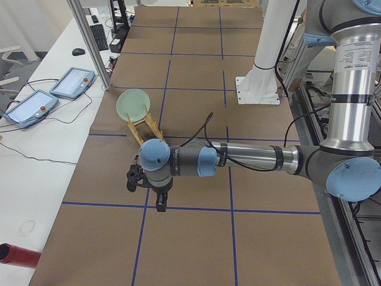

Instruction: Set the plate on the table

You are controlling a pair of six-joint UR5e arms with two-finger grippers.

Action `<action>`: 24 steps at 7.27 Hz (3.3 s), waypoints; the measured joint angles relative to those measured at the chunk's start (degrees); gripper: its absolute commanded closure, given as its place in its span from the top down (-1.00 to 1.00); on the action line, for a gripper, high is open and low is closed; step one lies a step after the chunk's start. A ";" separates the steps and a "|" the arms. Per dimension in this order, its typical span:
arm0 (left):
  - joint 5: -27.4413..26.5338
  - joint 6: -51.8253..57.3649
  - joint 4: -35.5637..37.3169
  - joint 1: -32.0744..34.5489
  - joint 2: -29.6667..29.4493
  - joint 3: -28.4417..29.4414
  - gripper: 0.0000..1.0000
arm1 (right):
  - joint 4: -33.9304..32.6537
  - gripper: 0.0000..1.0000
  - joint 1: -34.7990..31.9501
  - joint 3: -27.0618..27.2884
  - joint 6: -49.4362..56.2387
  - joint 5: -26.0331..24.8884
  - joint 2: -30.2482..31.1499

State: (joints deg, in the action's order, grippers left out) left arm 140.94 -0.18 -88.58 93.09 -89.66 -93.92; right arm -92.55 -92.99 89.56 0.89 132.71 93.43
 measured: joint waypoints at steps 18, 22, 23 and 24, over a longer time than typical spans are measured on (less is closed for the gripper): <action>-22.60 -102.44 -67.26 -32.23 -32.17 19.83 0.25 | 0.00 1.00 0.00 0.02 -0.01 0.00 0.00; -22.72 -101.97 -66.53 -32.27 -33.72 21.21 -1.00 | 0.00 1.00 0.00 0.03 -0.01 0.00 0.00; -22.65 -101.93 -66.15 -32.23 -33.67 20.79 -1.00 | 0.00 1.00 0.00 0.03 -0.01 0.00 0.00; -22.47 -101.93 -64.78 -31.96 -33.61 19.20 -1.00 | 0.00 1.00 0.00 0.05 -0.01 0.00 0.00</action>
State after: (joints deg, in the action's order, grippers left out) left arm 118.47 -102.11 -153.37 61.13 -123.27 -74.73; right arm -92.55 -92.99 89.61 0.88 132.71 93.43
